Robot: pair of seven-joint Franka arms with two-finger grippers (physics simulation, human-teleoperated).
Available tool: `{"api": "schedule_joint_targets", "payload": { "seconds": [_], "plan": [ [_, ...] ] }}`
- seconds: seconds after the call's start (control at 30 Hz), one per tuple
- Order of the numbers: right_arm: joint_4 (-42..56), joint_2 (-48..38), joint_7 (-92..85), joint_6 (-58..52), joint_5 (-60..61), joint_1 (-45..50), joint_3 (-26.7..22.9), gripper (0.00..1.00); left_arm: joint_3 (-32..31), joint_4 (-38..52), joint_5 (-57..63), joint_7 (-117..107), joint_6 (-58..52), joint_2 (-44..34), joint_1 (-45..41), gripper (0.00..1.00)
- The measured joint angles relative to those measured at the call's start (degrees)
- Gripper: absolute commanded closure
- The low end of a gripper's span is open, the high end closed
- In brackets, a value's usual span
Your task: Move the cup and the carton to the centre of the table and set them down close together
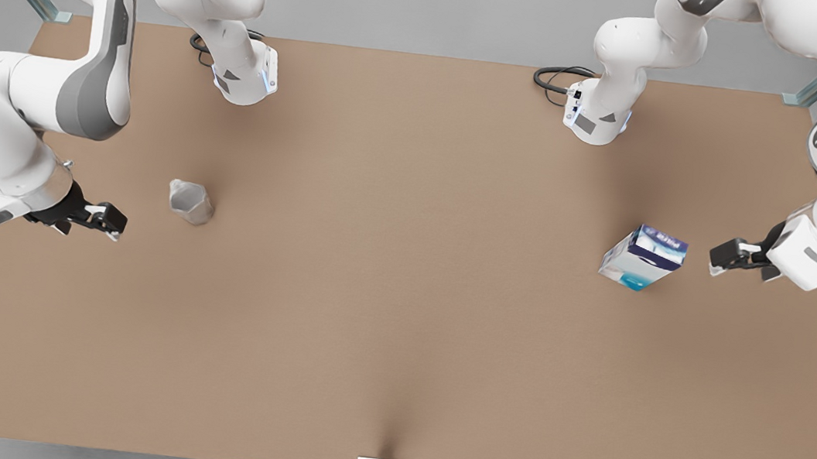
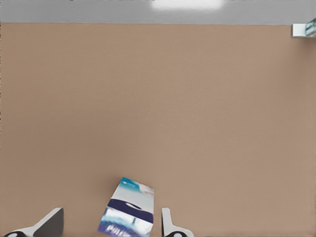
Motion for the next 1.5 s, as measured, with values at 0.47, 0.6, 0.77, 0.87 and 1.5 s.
{"api": "schedule_joint_targets", "payload": {
  "seconds": [0.47, 0.6, 0.77, 0.87, 1.5],
  "plan": [
    [-43.8, -15.1, -0.3, 18.4, -0.2, 0.5, 0.8, 0.0, 0.1, -2.0, -0.3, -0.2, 0.1, 1.9, -0.1, 0.0],
    [-45.6, -12.0, -0.3, 22.4, -0.2, -1.7, 3.0, 0.0, 0.2, -4.3, -0.1, -0.3, 0.6, 1.2, -0.1, 0.0],
    [-49.5, -11.9, -0.2, 22.3, -0.2, -1.2, 3.6, 0.0, 0.2, -4.8, 0.0, -0.3, 0.7, 1.2, -0.1, 0.0],
    [-49.8, -10.4, -0.3, 23.3, -0.2, -0.1, 4.2, 0.0, 0.2, -4.8, 0.0, -0.3, 0.6, 1.2, -0.2, 0.0],
    [-49.7, -4.3, -0.3, 25.0, 0.0, 2.3, 4.3, 0.0, 3.2, -12.5, 0.9, -17.2, 5.2, 2.1, -1.5, 0.0]
  ]
}}
